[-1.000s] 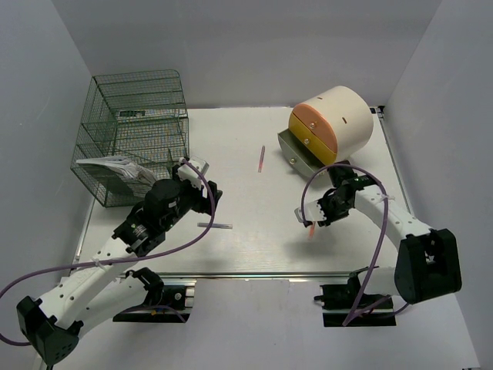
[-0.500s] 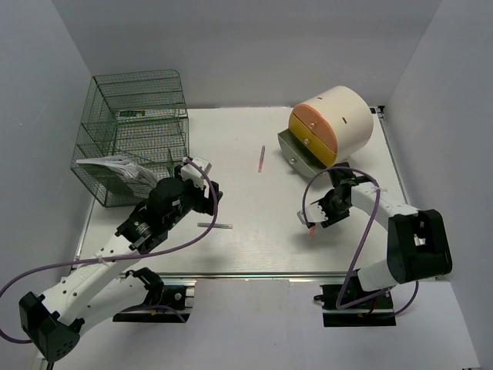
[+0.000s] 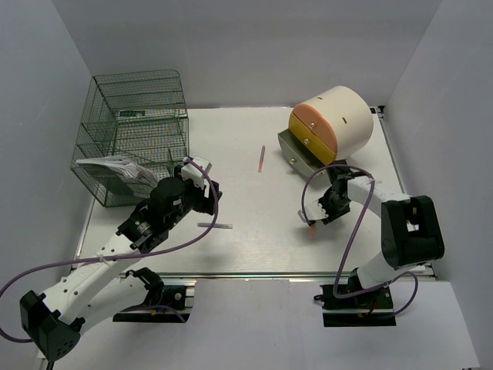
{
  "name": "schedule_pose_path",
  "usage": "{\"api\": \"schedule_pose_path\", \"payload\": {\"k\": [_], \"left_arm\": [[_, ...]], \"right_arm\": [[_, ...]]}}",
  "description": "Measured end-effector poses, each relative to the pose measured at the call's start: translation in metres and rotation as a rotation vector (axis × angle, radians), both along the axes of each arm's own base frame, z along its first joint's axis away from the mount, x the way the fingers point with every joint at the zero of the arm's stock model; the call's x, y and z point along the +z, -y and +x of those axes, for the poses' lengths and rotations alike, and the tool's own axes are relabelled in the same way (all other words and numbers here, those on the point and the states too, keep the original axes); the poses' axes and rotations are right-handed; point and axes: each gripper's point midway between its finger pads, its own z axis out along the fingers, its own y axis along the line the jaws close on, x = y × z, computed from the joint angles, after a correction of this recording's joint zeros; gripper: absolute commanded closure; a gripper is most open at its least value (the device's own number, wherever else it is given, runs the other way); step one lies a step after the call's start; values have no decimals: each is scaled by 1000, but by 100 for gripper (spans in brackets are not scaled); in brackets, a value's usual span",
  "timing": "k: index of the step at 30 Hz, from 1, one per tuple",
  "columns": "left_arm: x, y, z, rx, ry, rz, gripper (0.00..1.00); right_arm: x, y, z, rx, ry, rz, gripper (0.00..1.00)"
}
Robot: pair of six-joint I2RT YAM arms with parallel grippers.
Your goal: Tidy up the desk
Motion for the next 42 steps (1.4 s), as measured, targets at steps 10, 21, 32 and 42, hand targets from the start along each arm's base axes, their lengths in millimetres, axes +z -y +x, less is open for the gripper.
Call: {"api": "schedule_pose_path", "payload": {"k": [10, 21, 32, 42], "left_arm": [[0, -3, 2, 19, 3, 6, 16], [-4, -4, 4, 32, -4, 19, 16], [-13, -5, 4, 33, -19, 31, 16], [-28, 0, 8, 38, -64, 47, 16]], "right_arm": [[-3, 8, 3, -6, -24, -51, 80], [4, 10, -11, -134, -49, 48, 98], [124, -44, 7, -417, 27, 444, 100], [174, -115, 55, -844, 23, 764, 100]]}}
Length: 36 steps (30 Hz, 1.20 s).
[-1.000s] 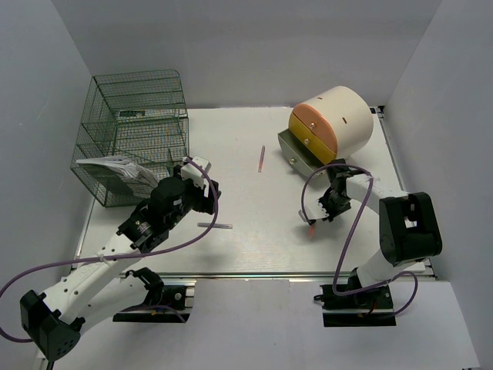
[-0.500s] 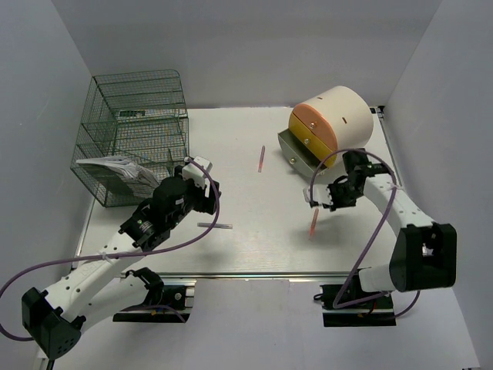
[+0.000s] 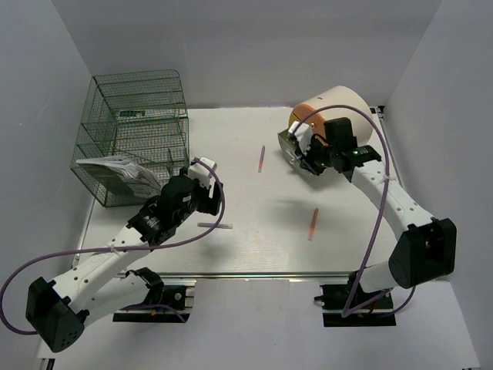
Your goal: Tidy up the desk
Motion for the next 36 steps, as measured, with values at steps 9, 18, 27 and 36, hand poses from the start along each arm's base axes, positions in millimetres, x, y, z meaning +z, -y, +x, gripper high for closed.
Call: {"api": "schedule_pose_path", "payload": {"k": [9, 18, 27, 36], "left_arm": [[-16, 4, 2, 3, -47, 20, 16], [-16, 5, 2, 3, -54, 8, 14], [-34, 16, -4, 86, -213, -140, 13], [-49, 1, -28, 389, -467, -349, 25]], "right_arm": [[-11, 4, 58, -294, 105, 0, 100], [-24, 17, 87, -387, 167, -56, 94], [-70, 21, 91, -401, 86, -133, 58], [-31, 20, 84, -414, 143, -55, 28]]}}
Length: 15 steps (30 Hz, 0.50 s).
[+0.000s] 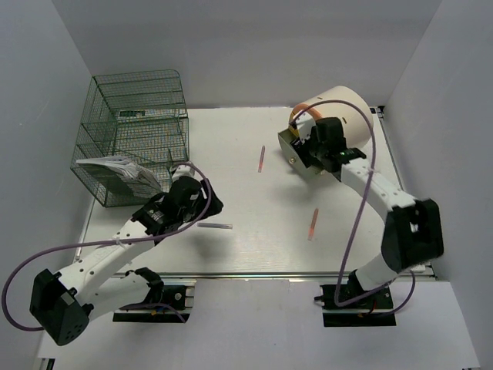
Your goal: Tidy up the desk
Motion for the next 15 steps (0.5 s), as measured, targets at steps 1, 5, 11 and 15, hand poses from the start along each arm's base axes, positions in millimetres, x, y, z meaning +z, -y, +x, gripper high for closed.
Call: {"api": "schedule_pose_path", "payload": {"k": [1, 5, 11, 15], "left_arm": [[0, 0, -1, 43, -31, -26, 31], [-8, 2, -6, 198, -167, -109, 49], [-44, 6, -16, 407, -374, -179, 52], [-56, 4, -17, 519, -434, -201, 43]], "right_arm": [[15, -3, -5, 8, 29, 42, 11], [76, -13, -45, 64, 176, 241, 16], [112, -55, -101, 307, 154, 506, 89], [78, -59, -133, 378, 40, 558, 87]]}}
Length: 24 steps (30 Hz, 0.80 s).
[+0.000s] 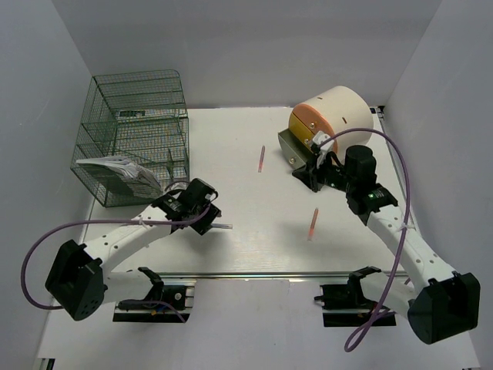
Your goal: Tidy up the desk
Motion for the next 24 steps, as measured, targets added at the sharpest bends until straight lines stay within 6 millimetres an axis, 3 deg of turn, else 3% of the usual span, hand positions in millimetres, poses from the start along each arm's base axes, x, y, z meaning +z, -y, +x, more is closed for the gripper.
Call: {"api": "schedule_pose_path", "payload": {"k": [3, 6, 12, 24], "left_arm": [[-11, 0, 1, 66, -42, -5, 33], [-29, -1, 0, 122, -104, 21, 32], [-57, -1, 2, 211, -204, 79, 34], [-72, 7, 17, 288, -243, 106, 43]], "right_arm": [[1, -2, -11, 35, -12, 27, 87], [13, -1, -17, 49, 16, 53, 87], [29, 1, -22, 50, 60, 78, 87], [36, 9, -24, 29, 83, 96, 87]]}}
